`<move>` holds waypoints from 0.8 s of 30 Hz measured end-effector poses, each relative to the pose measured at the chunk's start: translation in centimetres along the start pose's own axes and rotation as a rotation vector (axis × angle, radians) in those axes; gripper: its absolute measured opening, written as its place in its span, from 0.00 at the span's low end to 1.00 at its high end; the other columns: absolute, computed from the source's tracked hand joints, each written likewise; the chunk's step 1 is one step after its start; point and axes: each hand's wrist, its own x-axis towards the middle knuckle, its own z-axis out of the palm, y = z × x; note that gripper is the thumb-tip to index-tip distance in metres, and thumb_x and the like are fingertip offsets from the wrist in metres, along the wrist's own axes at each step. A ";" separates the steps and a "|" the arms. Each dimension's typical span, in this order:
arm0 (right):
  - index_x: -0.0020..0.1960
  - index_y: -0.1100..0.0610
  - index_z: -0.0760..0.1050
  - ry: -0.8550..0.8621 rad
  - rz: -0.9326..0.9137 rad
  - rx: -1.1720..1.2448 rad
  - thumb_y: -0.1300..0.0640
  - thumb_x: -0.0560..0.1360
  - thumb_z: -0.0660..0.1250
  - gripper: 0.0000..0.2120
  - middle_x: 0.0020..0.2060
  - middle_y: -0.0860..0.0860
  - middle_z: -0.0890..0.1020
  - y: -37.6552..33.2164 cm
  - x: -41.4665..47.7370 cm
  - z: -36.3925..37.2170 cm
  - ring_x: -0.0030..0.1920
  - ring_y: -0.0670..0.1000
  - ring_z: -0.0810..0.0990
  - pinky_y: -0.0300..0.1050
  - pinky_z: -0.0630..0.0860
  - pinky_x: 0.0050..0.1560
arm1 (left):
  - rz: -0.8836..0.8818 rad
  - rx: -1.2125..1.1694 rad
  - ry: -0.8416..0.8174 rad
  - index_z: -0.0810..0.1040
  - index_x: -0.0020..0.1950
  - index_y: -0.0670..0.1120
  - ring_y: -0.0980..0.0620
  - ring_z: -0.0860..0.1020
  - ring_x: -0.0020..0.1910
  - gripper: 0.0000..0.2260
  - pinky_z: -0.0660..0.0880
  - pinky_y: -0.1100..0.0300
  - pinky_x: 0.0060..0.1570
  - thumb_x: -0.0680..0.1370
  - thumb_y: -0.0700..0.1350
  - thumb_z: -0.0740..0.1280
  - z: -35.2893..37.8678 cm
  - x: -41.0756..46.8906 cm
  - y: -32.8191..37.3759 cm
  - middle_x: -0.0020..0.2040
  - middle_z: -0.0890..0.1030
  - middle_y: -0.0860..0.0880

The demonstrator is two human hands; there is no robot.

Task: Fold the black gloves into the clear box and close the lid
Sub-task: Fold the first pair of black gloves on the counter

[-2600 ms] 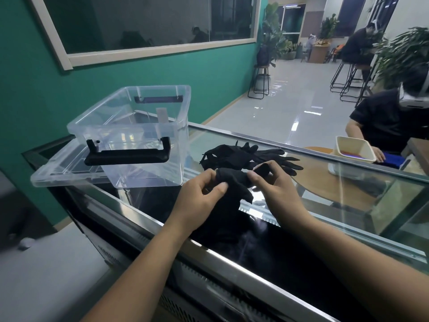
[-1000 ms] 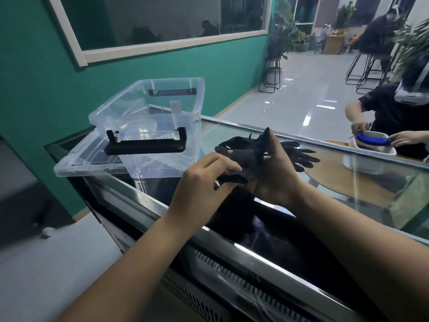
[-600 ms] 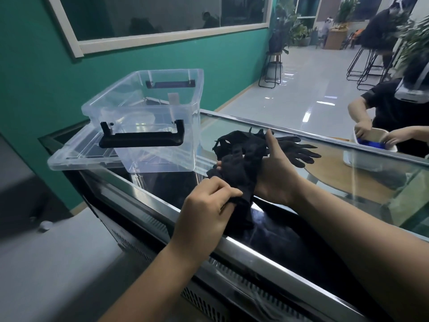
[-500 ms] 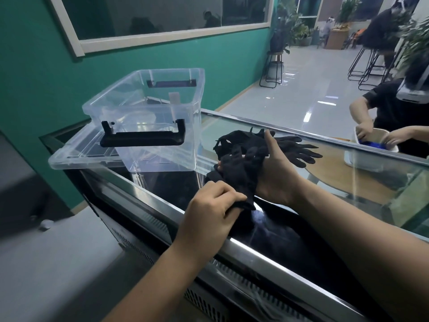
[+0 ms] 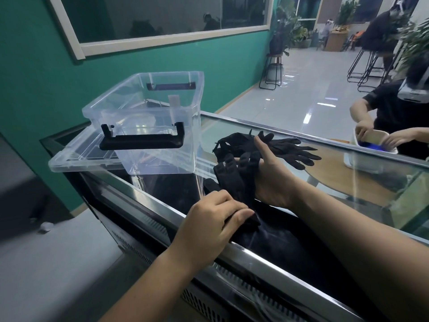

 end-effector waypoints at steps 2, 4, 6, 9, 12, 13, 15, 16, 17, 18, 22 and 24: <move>0.74 0.64 0.75 0.022 -0.017 -0.001 0.26 0.78 0.62 0.45 0.79 0.63 0.70 0.1 -0.1 0.1 0.81 0.61 0.68 0.58 0.60 0.84 | -0.014 0.009 0.002 0.87 0.61 0.49 0.56 0.81 0.50 0.09 0.80 0.56 0.52 0.84 0.50 0.72 -0.2 0.3 -0.4 0.50 0.82 0.56; 0.77 0.64 0.72 0.002 -0.021 -0.003 0.25 0.79 0.61 0.46 0.79 0.64 0.70 0.2 0.0 -0.1 0.81 0.62 0.67 0.59 0.60 0.84 | -0.027 0.092 -0.011 0.86 0.61 0.51 0.56 0.79 0.52 0.09 0.78 0.55 0.54 0.82 0.50 0.74 -0.4 0.4 -0.7 0.51 0.80 0.58; 0.80 0.63 0.69 -0.010 -0.024 -0.022 0.25 0.79 0.59 0.47 0.78 0.65 0.72 0.2 0.0 -0.2 0.80 0.64 0.68 0.60 0.61 0.83 | -0.073 0.173 -0.062 0.84 0.65 0.56 0.58 0.76 0.60 0.13 0.74 0.55 0.62 0.82 0.57 0.71 -0.8 0.4 -0.8 0.59 0.78 0.62; 0.79 0.64 0.69 0.007 -0.020 -0.080 0.24 0.80 0.53 0.48 0.75 0.66 0.75 -0.1 0.0 -0.8 0.77 0.65 0.73 0.62 0.64 0.82 | -0.186 0.233 -0.199 0.76 0.76 0.63 0.62 0.64 0.78 0.22 0.61 0.55 0.77 0.83 0.66 0.62 -1.4 0.6 -0.8 0.76 0.71 0.65; 0.78 0.68 0.69 -0.004 -0.040 -0.069 0.25 0.80 0.56 0.48 0.76 0.66 0.74 -0.1 -0.4 -1.0 0.78 0.67 0.71 0.64 0.62 0.82 | -0.260 0.239 -0.295 0.69 0.81 0.65 0.64 0.54 0.83 0.25 0.49 0.60 0.78 0.84 0.67 0.60 -1.7 0.9 -0.7 0.82 0.64 0.65; 0.75 0.69 0.71 0.006 -0.068 -0.036 0.27 0.81 0.57 0.46 0.75 0.66 0.74 -0.1 -0.5 -1.0 0.77 0.67 0.72 0.63 0.63 0.82 | -0.267 0.237 -0.306 0.68 0.81 0.65 0.64 0.52 0.84 0.25 0.48 0.60 0.78 0.84 0.67 0.59 -1.8 1.0 -0.6 0.83 0.63 0.65; 0.71 0.65 0.74 0.101 -0.168 -0.003 0.30 0.80 0.61 0.39 0.75 0.65 0.75 -0.3 -0.3 -1.0 0.76 0.65 0.74 0.62 0.68 0.79 | -0.276 0.237 -0.317 0.67 0.82 0.65 0.64 0.50 0.85 0.26 0.46 0.60 0.80 0.84 0.68 0.58 -1.7 1.0 -0.6 0.84 0.61 0.65; 0.72 0.64 0.73 0.174 -0.216 -0.024 0.31 0.81 0.62 0.39 0.75 0.63 0.77 -0.5 -0.2 -0.9 0.75 0.63 0.76 0.60 0.71 0.77 | -0.281 0.239 -0.322 0.66 0.82 0.66 0.64 0.49 0.85 0.26 0.45 0.59 0.81 0.84 0.68 0.57 -1.7 1.0 -0.6 0.85 0.60 0.65; 0.74 0.63 0.73 0.248 -0.253 -0.077 0.32 0.81 0.61 0.38 0.73 0.60 0.79 -0.6 0.0 -1.0 0.74 0.60 0.78 0.57 0.73 0.74 | -0.285 0.241 -0.327 0.65 0.83 0.66 0.64 0.48 0.85 0.26 0.44 0.57 0.83 0.84 0.68 0.57 -1.7 0.9 -0.7 0.85 0.59 0.64; 0.77 0.60 0.72 0.308 -0.277 -0.150 0.32 0.82 0.60 0.37 0.72 0.56 0.81 -0.8 0.0 -0.9 0.73 0.56 0.79 0.55 0.74 0.72 | -0.286 0.244 -0.331 0.65 0.83 0.66 0.64 0.47 0.85 0.26 0.44 0.56 0.84 0.84 0.68 0.57 -1.7 0.9 -0.7 0.86 0.59 0.64; 0.73 0.49 0.78 0.460 -0.384 -0.586 0.37 0.82 0.65 0.25 0.67 0.43 0.83 -0.7 -0.6 -1.4 0.71 0.44 0.78 0.56 0.67 0.80 | -0.294 0.245 -0.353 0.62 0.84 0.66 0.63 0.44 0.86 0.27 0.41 0.54 0.85 0.85 0.68 0.55 -1.6 0.8 -0.8 0.87 0.55 0.62; 0.75 0.48 0.76 0.495 -0.428 -0.808 0.43 0.83 0.68 0.22 0.69 0.43 0.82 -0.7 -1.7 -1.6 0.69 0.42 0.79 0.52 0.71 0.78 | -0.293 0.248 -0.366 0.60 0.84 0.67 0.63 0.42 0.86 0.26 0.40 0.54 0.85 0.85 0.68 0.54 -1.6 0.9 -0.8 0.87 0.54 0.63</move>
